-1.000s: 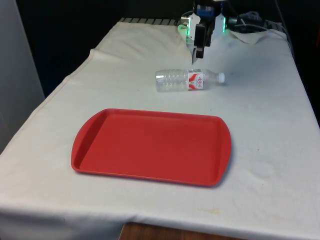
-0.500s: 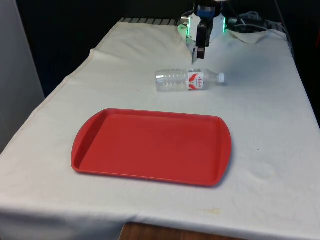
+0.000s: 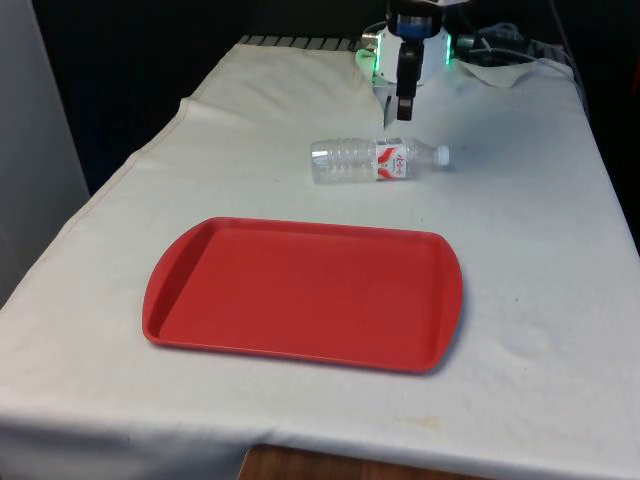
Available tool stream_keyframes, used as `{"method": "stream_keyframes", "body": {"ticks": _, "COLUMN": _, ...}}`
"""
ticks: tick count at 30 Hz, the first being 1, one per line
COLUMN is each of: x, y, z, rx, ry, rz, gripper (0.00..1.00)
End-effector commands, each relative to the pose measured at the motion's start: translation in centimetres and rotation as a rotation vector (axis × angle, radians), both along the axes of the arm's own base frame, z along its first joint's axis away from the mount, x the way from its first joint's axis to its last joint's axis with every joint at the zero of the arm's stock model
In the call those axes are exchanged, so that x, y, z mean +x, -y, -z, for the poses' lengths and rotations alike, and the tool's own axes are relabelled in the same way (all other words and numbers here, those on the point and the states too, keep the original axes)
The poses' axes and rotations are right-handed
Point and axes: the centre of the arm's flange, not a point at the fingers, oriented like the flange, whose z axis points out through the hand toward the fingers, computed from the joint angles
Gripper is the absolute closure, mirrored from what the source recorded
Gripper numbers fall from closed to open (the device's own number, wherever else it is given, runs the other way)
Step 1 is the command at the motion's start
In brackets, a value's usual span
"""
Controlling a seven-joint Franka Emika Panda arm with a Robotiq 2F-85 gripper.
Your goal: Place the bottle upright on the tray.
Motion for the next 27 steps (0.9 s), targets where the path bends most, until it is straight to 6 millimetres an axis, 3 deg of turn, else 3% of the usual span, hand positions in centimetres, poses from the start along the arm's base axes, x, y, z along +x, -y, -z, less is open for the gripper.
{"method": "stream_keyframes", "body": {"ticks": 1, "x": 0.0, "y": 0.0, "z": 0.1, "rx": -0.001, "ry": 0.014, "rz": -0.012, "gripper": 0.0}}
{"method": "stream_keyframes", "body": {"ticks": 27, "x": 0.1, "y": -0.1, "z": 1.3, "rx": -0.008, "ry": 0.009, "rz": -0.156, "gripper": 0.0}}
